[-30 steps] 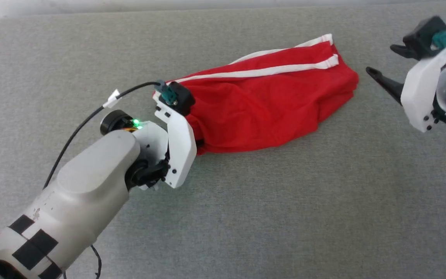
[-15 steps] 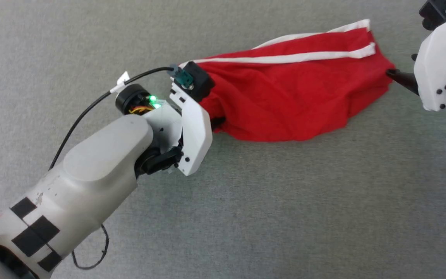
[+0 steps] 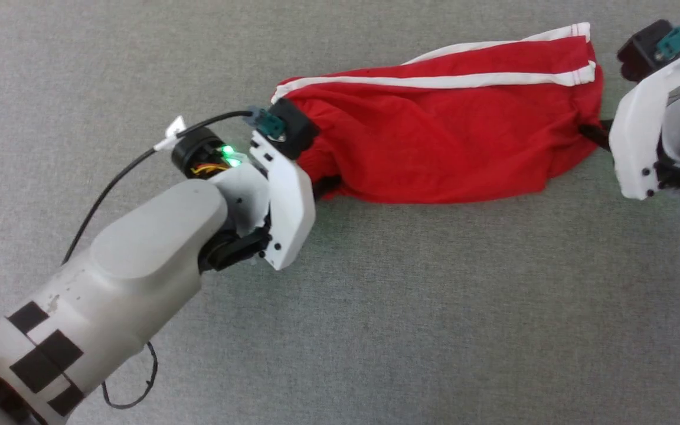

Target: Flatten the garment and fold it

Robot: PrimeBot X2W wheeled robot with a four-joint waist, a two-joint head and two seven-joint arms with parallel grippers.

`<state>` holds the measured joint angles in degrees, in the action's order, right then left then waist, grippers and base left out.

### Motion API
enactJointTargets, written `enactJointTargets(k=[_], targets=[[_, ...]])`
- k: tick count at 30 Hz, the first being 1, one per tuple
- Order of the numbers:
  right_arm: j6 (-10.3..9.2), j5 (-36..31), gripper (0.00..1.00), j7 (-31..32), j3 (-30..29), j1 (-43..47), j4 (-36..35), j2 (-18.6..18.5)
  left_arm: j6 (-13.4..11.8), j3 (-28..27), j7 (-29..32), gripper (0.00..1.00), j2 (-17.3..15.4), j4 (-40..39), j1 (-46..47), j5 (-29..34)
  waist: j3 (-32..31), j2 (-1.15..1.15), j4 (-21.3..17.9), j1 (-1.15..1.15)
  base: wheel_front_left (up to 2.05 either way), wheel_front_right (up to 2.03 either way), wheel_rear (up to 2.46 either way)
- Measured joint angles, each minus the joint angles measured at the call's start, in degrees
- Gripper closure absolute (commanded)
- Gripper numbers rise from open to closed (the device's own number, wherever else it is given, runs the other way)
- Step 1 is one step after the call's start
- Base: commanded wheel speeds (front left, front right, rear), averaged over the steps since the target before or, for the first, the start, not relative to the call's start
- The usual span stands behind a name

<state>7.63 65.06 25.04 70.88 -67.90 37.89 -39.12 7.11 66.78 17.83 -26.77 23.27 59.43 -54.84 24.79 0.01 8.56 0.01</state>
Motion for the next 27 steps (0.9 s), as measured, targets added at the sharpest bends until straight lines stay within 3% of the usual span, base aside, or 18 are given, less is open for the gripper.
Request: enactJointTargets(k=[7,15,22,27], targets=[[-0.02,1.40,1.00,-7.82,0.07,1.86,-1.27,-0.82,0.00,-0.58,-4.30,1.00,-1.15,0.84,-1.54,-2.29,-2.45,0.00,-1.18,-0.02,0.00,0.00,0.00],[-0.02,0.86,1.00,-16.25,1.21,7.73,-11.82,-6.50,-0.24,-1.99,-9.96,1.00,-5.56,-1.47,-6.69,-4.02,-8.30,0.00,-2.63,0.00,0.00,0.00,0.00],[-0.02,0.31,1.00,-23.07,1.69,19.58,-19.39,-11.88,-4.75,-0.69,-12.69,1.00,-10.65,-8.68,-16.16,-3.61,-13.76,0.00,-4.06,0.01,0.00,0.00,0.00],[-0.02,1.19,1.00,-26.15,1.48,28.18,-20.78,-13.41,-8.17,0.75,-13.90,1.00,-11.92,-13.03,-23.09,-4.25,-16.22,0.00,-5.00,0.02,0.00,0.00,0.00]])
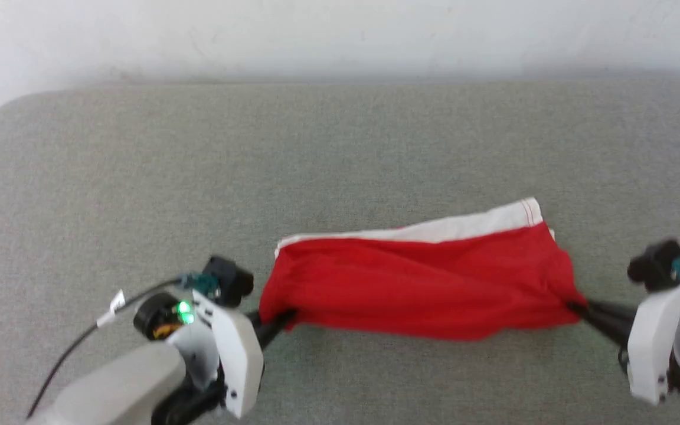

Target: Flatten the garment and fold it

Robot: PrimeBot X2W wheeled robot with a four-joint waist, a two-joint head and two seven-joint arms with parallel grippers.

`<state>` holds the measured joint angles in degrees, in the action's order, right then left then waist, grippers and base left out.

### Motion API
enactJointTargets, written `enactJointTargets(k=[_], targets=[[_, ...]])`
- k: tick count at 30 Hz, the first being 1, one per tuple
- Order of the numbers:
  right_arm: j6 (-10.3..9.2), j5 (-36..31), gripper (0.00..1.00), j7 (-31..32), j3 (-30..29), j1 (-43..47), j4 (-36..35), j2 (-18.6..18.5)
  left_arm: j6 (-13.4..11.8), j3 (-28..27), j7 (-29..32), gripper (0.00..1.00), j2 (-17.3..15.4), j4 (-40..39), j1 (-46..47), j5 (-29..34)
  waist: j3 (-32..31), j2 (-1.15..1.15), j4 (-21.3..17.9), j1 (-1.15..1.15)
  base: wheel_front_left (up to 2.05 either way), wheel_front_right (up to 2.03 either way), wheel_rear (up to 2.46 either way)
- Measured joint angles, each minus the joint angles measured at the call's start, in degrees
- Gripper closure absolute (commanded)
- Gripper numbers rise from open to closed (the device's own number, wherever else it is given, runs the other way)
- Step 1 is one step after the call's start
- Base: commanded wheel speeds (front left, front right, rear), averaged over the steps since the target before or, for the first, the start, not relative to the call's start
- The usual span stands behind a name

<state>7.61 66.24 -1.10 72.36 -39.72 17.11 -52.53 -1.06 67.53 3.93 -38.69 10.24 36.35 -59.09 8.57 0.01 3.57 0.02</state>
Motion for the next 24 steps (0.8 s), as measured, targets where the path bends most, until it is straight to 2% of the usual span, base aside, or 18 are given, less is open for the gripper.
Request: enactJointTargets(k=[4,10,11,12,16,20,24], targets=[[0.00,0.09,1.00,0.40,-0.02,4.67,0.04,-0.04,-1.48,1.21,-0.42,1.00,-0.33,-0.76,-3.00,0.00,-0.78,0.00,-0.48,0.00,0.00,0.00,0.00],[0.01,-0.46,1.00,2.16,-1.23,8.26,2.50,1.44,-1.70,2.36,-0.32,1.00,0.55,0.53,-5.92,-1.20,-1.13,0.00,-0.23,-0.02,0.00,0.00,0.00],[0.01,-0.76,0.60,2.16,-1.68,8.57,2.68,1.72,-1.70,2.68,-0.34,0.71,0.77,0.91,-6.17,-1.05,-1.31,0.00,-0.15,-0.02,0.00,0.00,0.00],[0.00,-0.66,0.00,2.15,-2.32,8.98,2.74,1.93,-1.83,2.85,-0.89,0.00,0.92,1.12,-6.43,-0.35,-1.59,0.00,-0.08,-0.03,0.00,0.00,0.00],[0.00,-1.59,0.00,2.24,-4.35,9.95,1.67,0.99,-4.13,2.66,-4.72,0.00,0.85,0.30,-6.97,2.02,-3.22,0.00,0.13,-0.02,0.00,0.00,0.00],[0.00,-3.34,0.00,3.16,-7.94,9.67,-2.58,-2.55,-8.00,1.46,-8.69,0.00,-0.90,-3.67,-7.27,4.59,-5.11,0.00,0.26,-0.02,0.00,0.00,0.00],[0.00,-5.79,0.00,5.23,-12.83,8.49,-6.26,-6.04,-13.91,-2.04,-14.70,0.00,-2.86,-8.02,-8.11,7.08,-6.46,0.00,0.56,-0.01,0.00,0.00,0.00]])
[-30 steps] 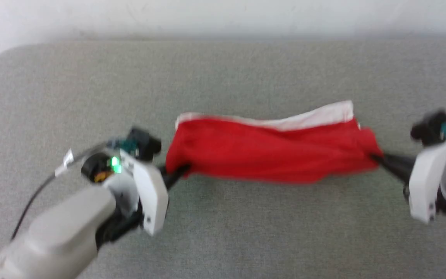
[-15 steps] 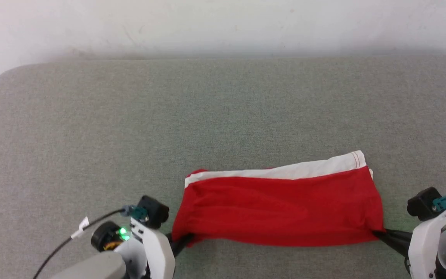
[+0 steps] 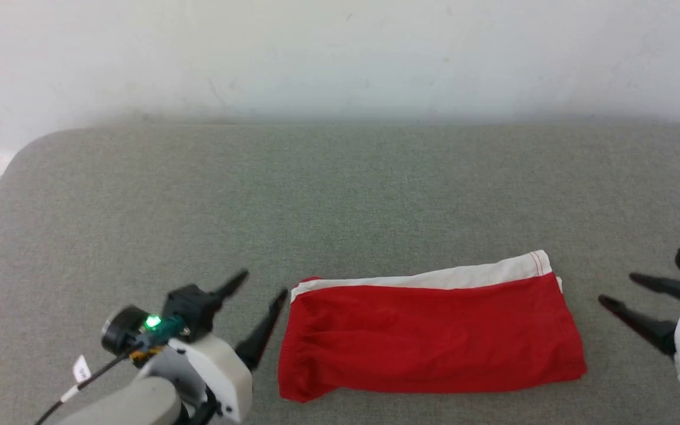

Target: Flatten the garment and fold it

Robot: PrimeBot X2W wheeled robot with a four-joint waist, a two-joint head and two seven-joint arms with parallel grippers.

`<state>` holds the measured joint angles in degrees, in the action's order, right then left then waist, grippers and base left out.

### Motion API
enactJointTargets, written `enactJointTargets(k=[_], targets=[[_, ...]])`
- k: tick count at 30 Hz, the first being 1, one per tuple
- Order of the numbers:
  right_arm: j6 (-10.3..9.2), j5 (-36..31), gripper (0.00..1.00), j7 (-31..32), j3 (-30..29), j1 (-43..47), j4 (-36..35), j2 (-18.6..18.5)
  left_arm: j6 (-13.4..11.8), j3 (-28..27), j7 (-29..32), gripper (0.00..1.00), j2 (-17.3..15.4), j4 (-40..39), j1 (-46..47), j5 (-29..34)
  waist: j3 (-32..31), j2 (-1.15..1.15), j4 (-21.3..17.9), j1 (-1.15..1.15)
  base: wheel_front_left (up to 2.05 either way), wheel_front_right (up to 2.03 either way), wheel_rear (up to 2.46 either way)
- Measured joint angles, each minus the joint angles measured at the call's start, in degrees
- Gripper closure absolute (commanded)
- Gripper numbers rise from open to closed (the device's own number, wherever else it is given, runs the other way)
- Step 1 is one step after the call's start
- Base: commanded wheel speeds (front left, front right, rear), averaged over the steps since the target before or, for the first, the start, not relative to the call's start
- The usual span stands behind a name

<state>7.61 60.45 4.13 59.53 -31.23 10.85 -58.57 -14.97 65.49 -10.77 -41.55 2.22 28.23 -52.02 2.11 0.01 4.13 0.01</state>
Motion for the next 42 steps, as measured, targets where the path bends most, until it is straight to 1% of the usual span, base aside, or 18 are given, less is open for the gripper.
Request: enactJointTargets(k=[3,5,7,8,10,12,14,15,17,19,24,30,34,37,38,39,42], targets=[[0.00,-1.41,0.00,3.52,-3.11,-0.80,-1.85,-1.24,-5.44,-4.87,-3.28,0.00,-0.03,-1.60,-0.03,2.57,-0.24,0.00,0.54,0.00,0.00,0.00,0.00],[0.00,-2.92,0.00,6.58,-4.74,-1.41,-2.77,-1.41,-9.96,-8.70,-3.89,0.00,0.43,-1.98,-0.30,5.34,-0.08,0.00,0.76,0.00,0.00,0.00,0.00],[0.00,-4.12,0.00,10.17,-6.00,-1.53,-3.32,-1.54,-13.78,-14.50,-3.94,0.00,2.13,-3.82,-1.65,9.42,0.19,0.00,1.03,-0.01,0.00,0.00,0.00],[0.00,-4.47,0.00,12.03,-6.54,-1.53,-3.45,-1.48,-15.24,-16.74,-3.96,0.00,3.04,-4.82,-2.49,12.22,0.37,0.00,1.15,-0.01,0.00,0.00,0.00],[0.00,-4.56,0.00,15.57,-7.68,-1.51,-3.36,-1.07,-17.50,-20.84,-3.96,0.00,4.78,-5.92,-4.65,17.42,0.73,0.00,1.36,-0.01,0.00,0.00,0.00],[0.00,-4.53,0.00,18.81,-8.79,-1.44,-2.82,0.01,-19.03,-24.17,-3.96,0.00,6.61,-6.79,-7.57,21.40,1.12,0.00,1.57,-0.01,0.00,0.00,0.00],[0.00,-4.53,0.00,21.72,-9.56,-1.30,-1.96,1.54,-20.06,-27.21,-3.96,0.00,8.56,-7.57,-10.40,25.76,1.57,0.00,1.74,-0.01,0.00,0.00,0.00],[0.00,-4.50,0.00,22.99,-9.78,-1.16,-1.30,2.27,-20.19,-28.73,-3.96,0.00,9.75,-7.58,-11.65,27.07,1.84,0.00,1.81,-0.01,0.00,0.00,0.00],[0.00,-4.44,0.00,24.86,-10.69,-0.54,0.55,4.01,-20.14,-32.00,-3.96,0.00,12.34,-7.34,-14.17,29.32,2.47,0.00,1.96,-0.01,0.00,0.00,0.00],[0.00,-4.44,0.00,26.18,-11.33,0.13,2.59,5.86,-19.23,-34.56,-3.96,0.00,14.68,-6.72,-16.28,31.55,3.09,0.00,2.12,-0.01,0.00,0.00,0.00],[0.00,-4.65,0.00,26.49,-13.92,1.12,7.71,11.33,-14.41,-39.60,-3.96,0.00,19.62,-5.23,-19.90,36.08,4.78,-0.01,2.62,-0.01,0.00,0.00,0.00],[-0.01,-6.83,0.00,25.51,-14.83,2.53,13.06,16.66,-8.76,-45.18,-3.96,0.00,24.85,-3.75,-21.44,40.12,6.80,-0.01,3.40,-0.02,0.00,0.00,0.00],[-0.08,-7.19,0.00,24.97,-15.18,2.88,14.55,18.05,-5.37,-47.74,-3.96,0.00,27.35,-3.10,-22.43,42.97,7.57,-0.01,3.79,0.00,0.00,0.00,0.00],[-0.30,-7.24,0.00,24.52,-14.84,2.89,14.05,18.38,-3.70,-49.54,-3.96,0.00,28.18,-2.75,-22.72,44.97,7.64,-0.01,3.59,0.00,0.00,0.00,0.00],[-0.38,-7.24,0.67,24.34,-14.79,2.88,13.99,18.53,-3.27,-50.19,-3.96,0.00,28.49,-2.75,-22.98,45.48,7.56,-0.01,3.40,0.00,0.00,0.00,0.00],[-0.48,-7.24,1.00,23.96,-14.71,2.88,13.96,18.68,-3.01,-50.68,-3.96,0.00,28.69,-2.71,-23.38,46.01,7.46,-0.01,3.18,-0.01,0.00,0.00,0.00],[-0.42,-7.39,1.00,22.73,-14.52,2.91,14.08,19.31,-1.67,-51.60,-3.96,0.00,29.03,-2.53,-23.80,47.17,6.98,-0.01,2.60,-0.01,0.00,0.00,0.00]])
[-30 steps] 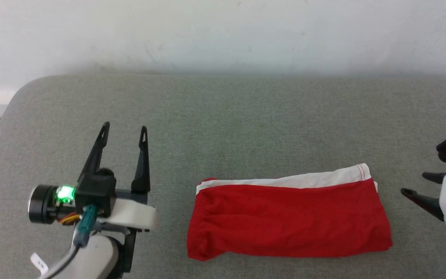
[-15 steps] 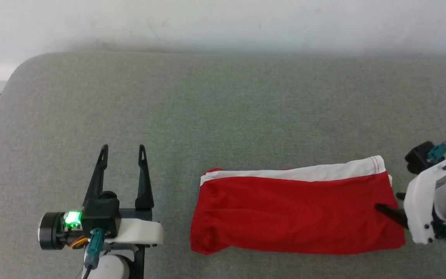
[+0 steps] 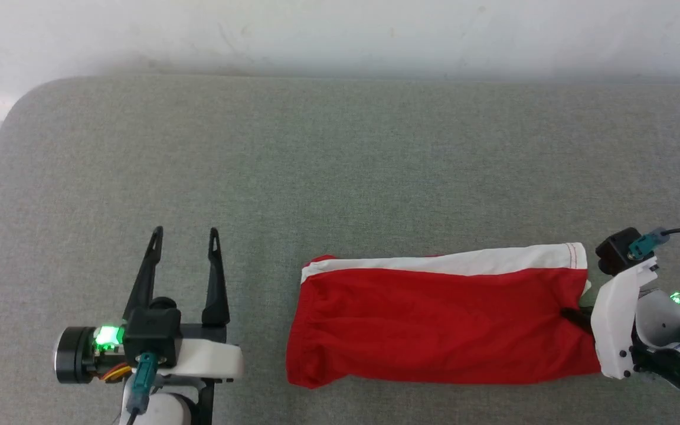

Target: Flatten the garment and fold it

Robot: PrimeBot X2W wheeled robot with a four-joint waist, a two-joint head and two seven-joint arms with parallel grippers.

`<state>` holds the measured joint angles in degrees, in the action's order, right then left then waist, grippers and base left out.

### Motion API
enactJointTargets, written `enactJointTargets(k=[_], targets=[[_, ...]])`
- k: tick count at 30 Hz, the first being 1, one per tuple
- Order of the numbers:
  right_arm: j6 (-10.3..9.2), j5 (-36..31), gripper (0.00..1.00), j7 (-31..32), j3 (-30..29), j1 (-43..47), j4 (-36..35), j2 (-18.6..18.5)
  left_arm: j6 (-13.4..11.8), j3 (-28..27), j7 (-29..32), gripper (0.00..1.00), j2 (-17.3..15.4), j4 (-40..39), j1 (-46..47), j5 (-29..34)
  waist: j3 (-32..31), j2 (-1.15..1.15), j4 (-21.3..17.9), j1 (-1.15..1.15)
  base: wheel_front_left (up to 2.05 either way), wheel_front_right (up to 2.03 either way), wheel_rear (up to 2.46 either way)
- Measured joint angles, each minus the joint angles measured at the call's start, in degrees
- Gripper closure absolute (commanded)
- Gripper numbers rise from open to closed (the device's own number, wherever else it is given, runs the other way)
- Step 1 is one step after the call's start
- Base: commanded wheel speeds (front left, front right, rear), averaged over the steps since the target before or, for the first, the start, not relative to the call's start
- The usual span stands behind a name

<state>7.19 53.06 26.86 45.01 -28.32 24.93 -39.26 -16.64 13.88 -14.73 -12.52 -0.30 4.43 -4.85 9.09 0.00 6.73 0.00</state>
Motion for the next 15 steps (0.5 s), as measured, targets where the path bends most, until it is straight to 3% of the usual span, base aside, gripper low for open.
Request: enactJointTargets(k=[7,15], targets=[[0.03,0.36,1.00,-2.86,-1.35,0.57,-2.44,-1.57,1.47,-1.66,0.00,0.00,0.74,0.35,-1.16,1.97,-1.66,0.00,-1.10,0.00,0.00,0.00,0.00],[0.35,0.94,1.00,-2.65,-7.49,3.80,-4.61,-12.55,2.45,-2.29,0.00,0.00,1.48,1.22,-2.30,2.93,-3.28,0.00,-1.69,0.00,0.00,0.00,0.00]])
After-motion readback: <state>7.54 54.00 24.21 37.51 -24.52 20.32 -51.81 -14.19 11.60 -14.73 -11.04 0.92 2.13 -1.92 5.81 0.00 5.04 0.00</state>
